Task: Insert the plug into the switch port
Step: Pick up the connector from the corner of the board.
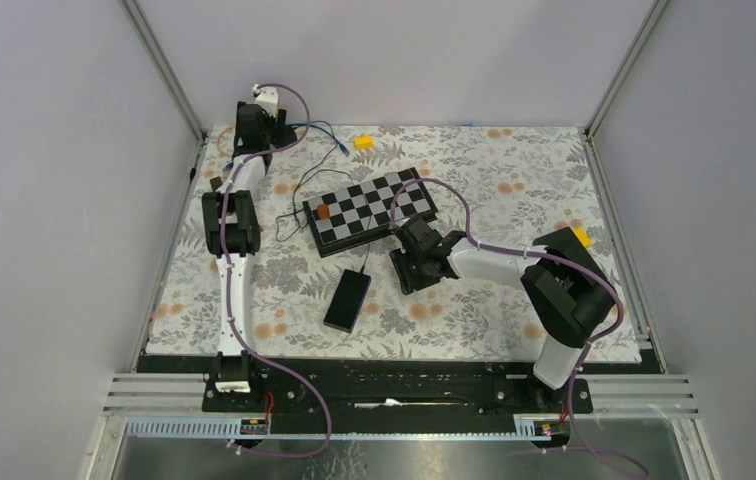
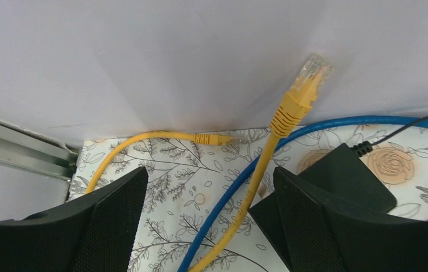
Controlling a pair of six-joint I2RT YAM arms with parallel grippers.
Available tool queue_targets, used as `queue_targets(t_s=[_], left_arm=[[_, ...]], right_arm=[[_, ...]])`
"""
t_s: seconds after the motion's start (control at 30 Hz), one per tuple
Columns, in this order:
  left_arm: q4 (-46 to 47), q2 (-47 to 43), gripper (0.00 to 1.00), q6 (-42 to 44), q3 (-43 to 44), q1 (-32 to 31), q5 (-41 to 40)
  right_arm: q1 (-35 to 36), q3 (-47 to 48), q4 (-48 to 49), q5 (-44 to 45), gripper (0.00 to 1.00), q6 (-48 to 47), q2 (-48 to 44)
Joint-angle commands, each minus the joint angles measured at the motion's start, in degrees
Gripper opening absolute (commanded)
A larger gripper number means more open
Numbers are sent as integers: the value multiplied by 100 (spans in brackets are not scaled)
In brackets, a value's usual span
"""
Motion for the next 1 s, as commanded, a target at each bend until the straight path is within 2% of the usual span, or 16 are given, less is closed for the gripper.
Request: queue_targets(t_s=[0.0,0.13,0.2,0.23,0.27,0.3,0.4,0.47,0.53,0.7,0.97], left_arm=[[240,288,84,332,264,8,-337],[334,379,83,548,337,24,-332],[374,415,77,608,377,34,-298],[386,426,66,638,384,43,-257],[411,427,46,663,371,43,-234],[473,415,32,668,342,37,-246],[690,301,9,593,98,34,-223],[812,163,0,545,-127,14,-240],[1137,-87,0,633,-552,-68,-384],[2193,-787,0,1469,-1777,-502,-1234],[2163,-2027,0,1545,-2899,-960,-1829]], right_arm=[[-76,203,-254,-100,47,-114,163],[-93,195,-308,-90,47,-131,201],[-94,173,-317,-89,47,-126,211],[-102,169,-315,-105,47,-119,224],[-112,183,-313,-113,47,-120,249],[-118,196,-308,-130,46,-122,265],[-122,274,-315,-174,45,-131,337],[-123,306,-313,-205,44,-123,370],[-122,325,-313,-242,44,-116,376],[-121,339,-304,-274,42,-117,244],[-117,102,-251,-90,42,-131,-574]])
